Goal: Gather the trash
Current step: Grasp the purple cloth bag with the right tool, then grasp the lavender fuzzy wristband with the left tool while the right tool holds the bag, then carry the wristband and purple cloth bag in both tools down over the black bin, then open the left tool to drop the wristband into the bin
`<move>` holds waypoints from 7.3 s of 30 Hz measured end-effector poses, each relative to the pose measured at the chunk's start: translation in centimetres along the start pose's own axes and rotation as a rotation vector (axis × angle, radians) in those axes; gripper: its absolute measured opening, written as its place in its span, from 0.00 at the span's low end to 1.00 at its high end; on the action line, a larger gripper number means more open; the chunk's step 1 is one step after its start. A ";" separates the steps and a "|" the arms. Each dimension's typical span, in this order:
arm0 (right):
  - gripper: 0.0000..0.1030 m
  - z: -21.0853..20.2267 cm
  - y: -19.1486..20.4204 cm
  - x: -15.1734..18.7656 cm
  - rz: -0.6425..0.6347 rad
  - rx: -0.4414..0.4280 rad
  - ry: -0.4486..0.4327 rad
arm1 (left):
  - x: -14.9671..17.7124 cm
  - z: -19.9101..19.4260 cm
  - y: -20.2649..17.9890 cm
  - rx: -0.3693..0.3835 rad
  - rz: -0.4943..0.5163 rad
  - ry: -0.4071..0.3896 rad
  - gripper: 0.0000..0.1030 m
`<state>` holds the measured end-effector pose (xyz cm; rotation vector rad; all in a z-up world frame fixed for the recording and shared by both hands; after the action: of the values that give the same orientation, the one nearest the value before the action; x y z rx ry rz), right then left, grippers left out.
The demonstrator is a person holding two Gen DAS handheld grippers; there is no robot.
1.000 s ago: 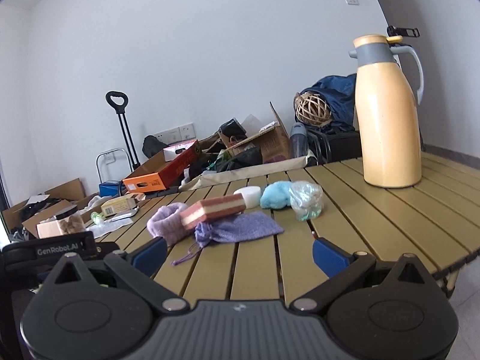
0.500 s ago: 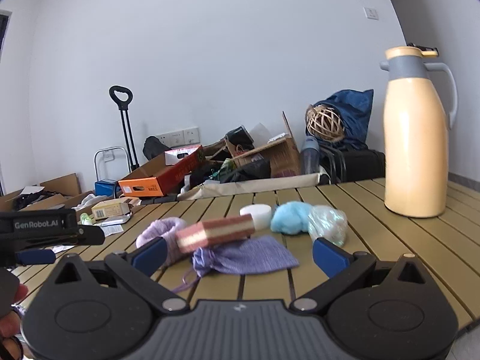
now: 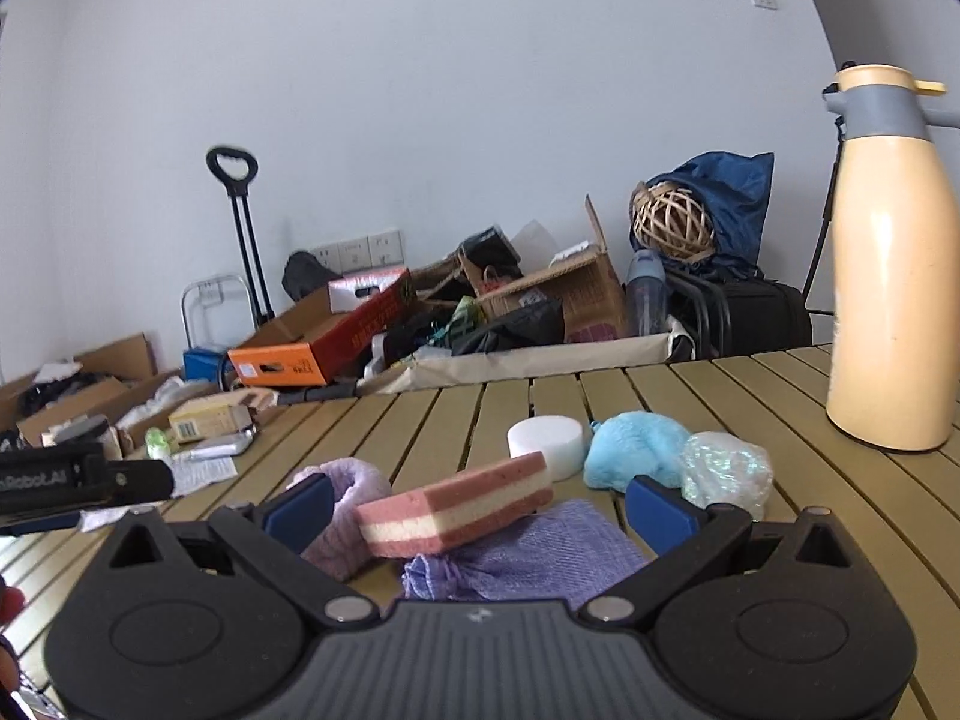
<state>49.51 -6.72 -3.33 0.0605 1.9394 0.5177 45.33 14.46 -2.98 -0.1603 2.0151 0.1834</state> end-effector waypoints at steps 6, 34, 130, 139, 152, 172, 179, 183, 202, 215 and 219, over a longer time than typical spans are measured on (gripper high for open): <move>1.00 1.9 1.4 0.8 -0.067 0.033 0.029 | 0.6 0.7 1.6 -0.031 -0.003 0.019 1.00; 0.39 6.9 -0.1 5.1 -0.085 0.103 0.281 | 2.4 1.7 0.4 -0.022 0.013 0.079 1.00; 0.26 -13.3 -11.8 -5.0 0.024 0.054 -0.215 | -0.5 1.7 -9.4 0.153 0.124 0.017 0.27; 0.26 -15.2 -9.5 -3.1 -0.003 0.006 -0.195 | -0.5 -3.7 -10.2 0.175 0.141 -0.065 0.27; 0.26 -19.5 -7.8 -0.8 -0.002 -0.030 -0.165 | 2.7 -11.2 -11.7 0.258 0.165 -0.076 0.27; 0.26 -26.5 -7.0 5.4 -0.004 -0.044 -0.060 | 8.5 -19.6 -10.7 0.290 0.229 -0.009 0.27; 0.26 -28.0 -6.2 8.4 0.003 -0.065 0.005 | 11.5 -21.2 -11.0 0.304 0.266 0.038 0.27; 0.26 -28.2 -6.0 10.6 0.007 -0.068 0.064 | 13.3 -21.6 -10.9 0.309 0.279 0.071 0.27; 0.26 -26.6 -5.7 21.3 0.048 -0.033 0.389 | 23.2 -19.5 -10.0 0.323 0.286 0.323 0.27; 0.26 -24.0 -6.8 26.4 0.061 0.046 0.568 | 28.8 -16.0 -9.8 0.332 0.275 0.516 0.27; 0.26 -23.6 -7.3 26.8 0.066 0.061 0.580 | 29.7 -15.4 -9.8 0.341 0.272 0.542 0.27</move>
<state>18.69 -13.62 -21.54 0.0129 2.5264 0.5612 20.80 0.87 -23.64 0.3152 2.5692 -0.0437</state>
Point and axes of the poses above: each gripper's, at about its wrist camera, not at the fingertips, and z roughly the way its jaws point, y to its left, x to its underside, the point moved 10 cm from there along z, roughly the way its jaws point, and after that the axes turned 15 degrees about z, right-handed, at the moved point
